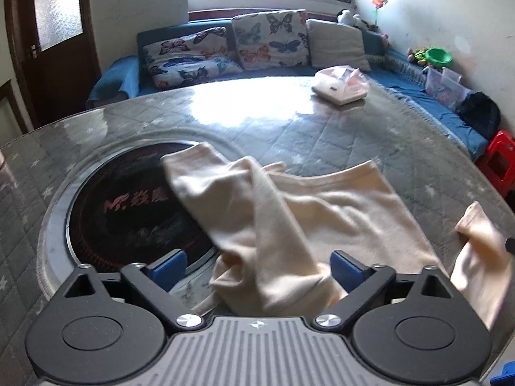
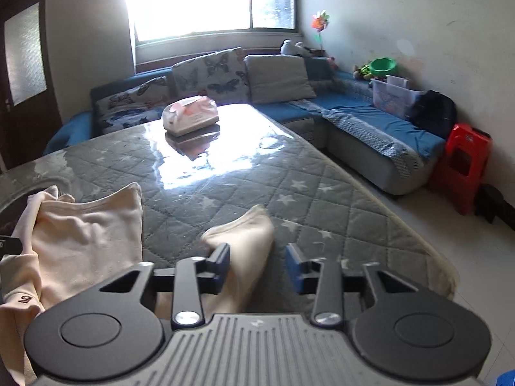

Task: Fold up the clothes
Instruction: 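Grasp the cream sweatshirt with the right gripper and lift it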

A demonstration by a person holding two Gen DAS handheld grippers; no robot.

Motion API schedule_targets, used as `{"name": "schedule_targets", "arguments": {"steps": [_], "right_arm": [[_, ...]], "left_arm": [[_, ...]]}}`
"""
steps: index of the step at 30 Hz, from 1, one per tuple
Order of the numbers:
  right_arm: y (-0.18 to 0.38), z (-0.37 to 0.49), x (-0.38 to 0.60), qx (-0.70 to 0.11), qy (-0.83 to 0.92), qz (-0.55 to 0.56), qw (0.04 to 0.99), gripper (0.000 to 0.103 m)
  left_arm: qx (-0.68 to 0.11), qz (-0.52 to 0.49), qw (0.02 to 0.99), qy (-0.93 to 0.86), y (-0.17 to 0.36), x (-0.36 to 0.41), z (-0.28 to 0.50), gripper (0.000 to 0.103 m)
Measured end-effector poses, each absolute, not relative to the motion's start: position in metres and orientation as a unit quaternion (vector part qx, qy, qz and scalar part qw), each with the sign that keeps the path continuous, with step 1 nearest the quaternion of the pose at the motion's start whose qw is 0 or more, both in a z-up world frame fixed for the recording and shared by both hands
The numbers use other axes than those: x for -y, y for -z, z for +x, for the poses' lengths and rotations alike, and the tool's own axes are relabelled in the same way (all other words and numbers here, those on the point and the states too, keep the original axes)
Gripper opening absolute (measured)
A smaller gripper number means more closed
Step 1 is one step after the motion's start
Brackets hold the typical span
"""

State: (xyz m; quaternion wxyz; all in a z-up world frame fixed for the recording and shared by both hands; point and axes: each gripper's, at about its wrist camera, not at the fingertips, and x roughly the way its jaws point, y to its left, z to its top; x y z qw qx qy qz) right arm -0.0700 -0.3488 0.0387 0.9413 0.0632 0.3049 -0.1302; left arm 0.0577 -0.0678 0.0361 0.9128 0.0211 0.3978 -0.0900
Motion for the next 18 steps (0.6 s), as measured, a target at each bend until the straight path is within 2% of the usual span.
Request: {"name": "schedule_targets", "arguments": {"steps": [1, 7, 9, 12, 15, 16, 17, 18], "right_arm": [[-0.040, -0.072, 0.348, -0.302, 0.124, 0.066, 0.943, 0.043], [-0.053, -0.068, 0.321, -0.287, 0.058, 0.046, 0.955, 0.074], [-0.053, -0.063, 0.309, -0.289, 0.035, 0.036, 0.956, 0.077], [-0.046, -0.054, 0.296, -0.300, 0.014, 0.030, 0.953, 0.077], [-0.039, -0.045, 0.286, -0.313, -0.001, 0.028, 0.949, 0.077], [-0.037, -0.044, 0.284, -0.315, -0.004, 0.027, 0.949, 0.077], [-0.036, -0.043, 0.282, -0.318, -0.007, 0.026, 0.948, 0.078], [-0.034, -0.042, 0.281, -0.320, -0.009, 0.024, 0.947, 0.078]], "left_arm": [[-0.396, 0.019, 0.913, 0.094, -0.037, 0.069, 0.059, 0.094], [-0.392, 0.007, 0.917, 0.073, -0.033, 0.071, 0.080, 0.087], [-0.386, -0.003, 0.920, 0.065, -0.032, 0.067, 0.085, 0.087], [-0.387, -0.023, 0.919, 0.071, -0.032, 0.059, 0.095, 0.079], [-0.388, -0.026, 0.918, 0.079, -0.029, 0.056, 0.102, 0.063], [-0.391, -0.028, 0.916, 0.080, -0.028, 0.055, 0.104, 0.052], [-0.395, -0.032, 0.914, 0.085, -0.026, 0.054, 0.106, 0.037], [-0.399, -0.038, 0.912, 0.091, -0.024, 0.052, 0.106, 0.029]]}}
